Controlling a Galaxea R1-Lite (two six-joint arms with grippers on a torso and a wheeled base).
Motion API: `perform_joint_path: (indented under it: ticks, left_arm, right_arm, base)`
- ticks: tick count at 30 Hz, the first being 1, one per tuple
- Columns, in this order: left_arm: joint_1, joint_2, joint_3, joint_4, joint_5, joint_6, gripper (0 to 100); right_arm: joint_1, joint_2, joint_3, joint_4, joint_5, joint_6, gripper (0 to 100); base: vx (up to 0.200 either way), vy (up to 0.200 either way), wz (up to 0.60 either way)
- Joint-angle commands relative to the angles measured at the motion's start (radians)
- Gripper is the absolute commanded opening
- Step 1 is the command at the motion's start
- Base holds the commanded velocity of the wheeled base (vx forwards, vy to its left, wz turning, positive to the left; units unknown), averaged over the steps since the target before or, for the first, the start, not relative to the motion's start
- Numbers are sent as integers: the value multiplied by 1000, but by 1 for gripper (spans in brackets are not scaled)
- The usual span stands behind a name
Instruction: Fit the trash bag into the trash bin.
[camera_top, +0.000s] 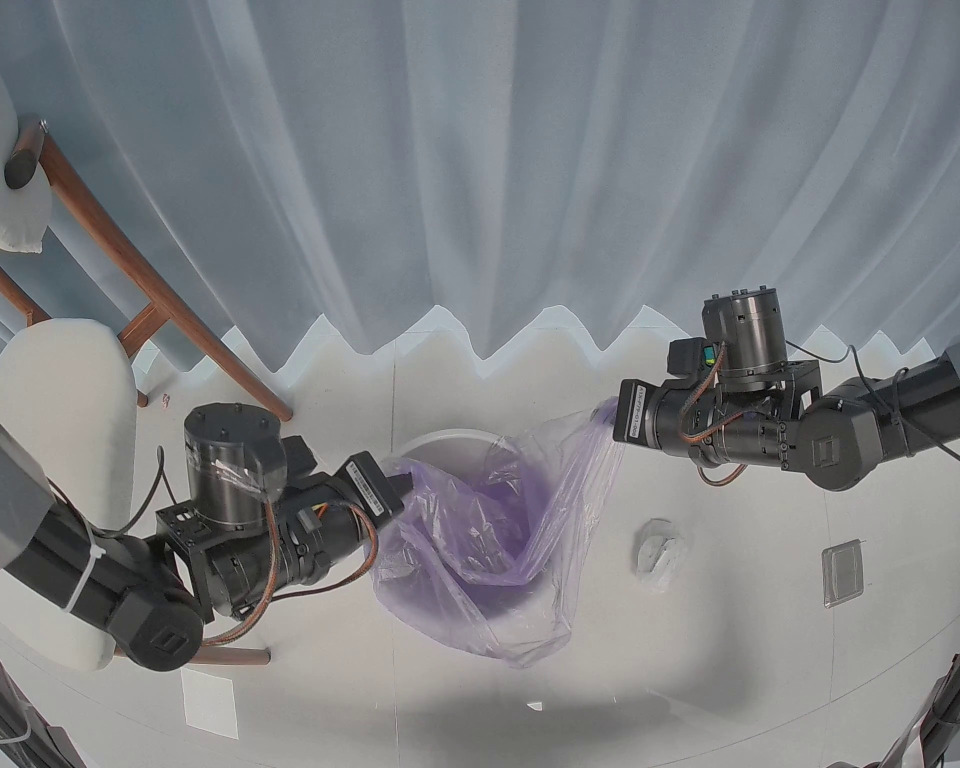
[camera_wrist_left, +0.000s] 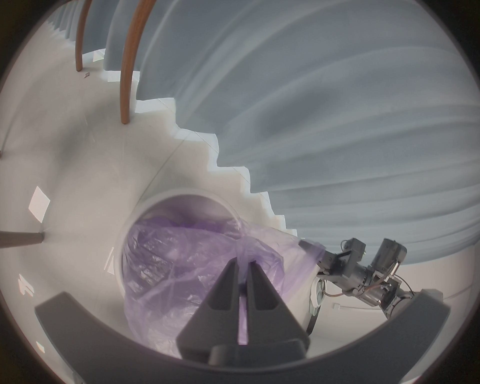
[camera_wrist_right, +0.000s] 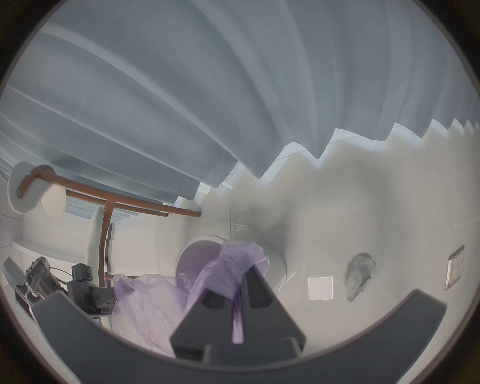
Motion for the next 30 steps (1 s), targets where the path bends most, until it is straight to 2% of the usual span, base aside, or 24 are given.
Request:
perform_joint_path:
  ticks: [1, 3, 9, 12, 20, 25, 30]
  left_arm:
    - [83, 53, -27, -5, -37, 4, 0]
    - [136, 62, -70, -4, -64, 7, 0]
    - [217, 70, -130, 8, -70, 17, 0]
    - [229, 70, -136, 8, -70, 27, 0]
    - [281, 79, -130, 12, -59, 142, 0]
    - [323, 82, -122, 12, -56, 146, 0]
    - [361, 105, -74, 10, -53, 149, 0]
  right_arm:
    - [-20, 62, -48, -4, 0, 1, 0]
    - [-21, 88, -103, -6, -1, 3, 0]
    - [-43, 131, -203, 3, -15, 0, 0]
    - [-47, 137, -223, 5, -21, 0, 0]
    - [-60, 190, -302, 8, -24, 0, 0]
    - [-72, 200, -306, 9, -37, 0, 0]
    - [-95, 266, -381, 29, -96, 0, 0]
  base:
    - [0, 0, 0]
    - [0, 0, 0]
    - [0, 0, 0]
    - [0, 0, 0]
    - [0, 0, 0]
    - [0, 0, 0]
    - [0, 0, 0]
